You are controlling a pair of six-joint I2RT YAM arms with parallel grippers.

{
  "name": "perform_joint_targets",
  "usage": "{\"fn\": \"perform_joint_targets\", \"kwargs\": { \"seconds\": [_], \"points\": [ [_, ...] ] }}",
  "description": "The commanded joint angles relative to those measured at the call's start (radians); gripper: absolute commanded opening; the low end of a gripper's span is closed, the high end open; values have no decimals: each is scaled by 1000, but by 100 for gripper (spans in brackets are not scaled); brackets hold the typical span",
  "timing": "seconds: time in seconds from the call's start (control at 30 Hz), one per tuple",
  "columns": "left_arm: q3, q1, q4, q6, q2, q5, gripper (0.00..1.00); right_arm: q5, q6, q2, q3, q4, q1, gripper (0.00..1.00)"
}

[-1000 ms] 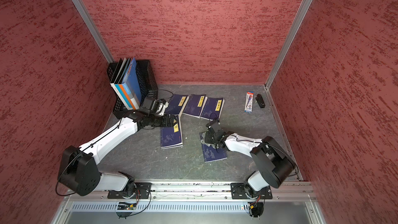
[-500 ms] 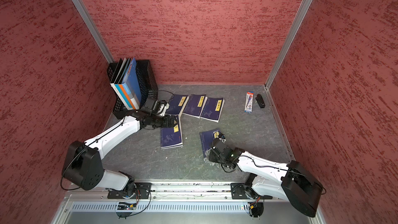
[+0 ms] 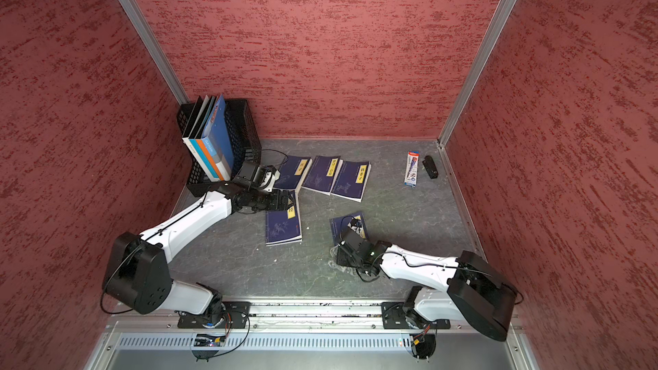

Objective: Wipe the cover of the book
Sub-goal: Wipe the dirt from the cover of the book.

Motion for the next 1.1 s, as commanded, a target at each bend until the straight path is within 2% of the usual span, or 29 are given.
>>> {"fn": "perform_joint_targets", "kwargs": {
  "seconds": [0.0, 0.27, 0.47, 0.57, 0.67, 0.8, 0.97, 1.07],
  "points": [
    [37, 0, -10, 12, 5, 0, 93, 20, -29, 115, -19, -38, -35, 28],
    [22, -14, -5, 0, -9, -4, 93, 40, -156, 284, 86, 102, -200, 27],
    [23, -44, -2, -11, 1, -24, 93, 29, -216, 354, 187, 107, -257, 26],
    [28, -50, -5, -7, -7, -35, 94, 11, -202, 306, 134, 93, -257, 26],
    [31, -50, -5, -5, -9, -43, 93, -13, -145, 201, 12, 76, -244, 26],
    [32, -51, -2, -4, -4, -54, 94, -16, -29, 36, -120, 0, -170, 26],
    [41, -53, 0, 0, 10, -55, 93, -2, 103, -96, -168, -131, -64, 26],
    [43, -53, 1, 2, 11, -57, 93, 8, 133, -158, -183, -202, -39, 26]
  ]
}}
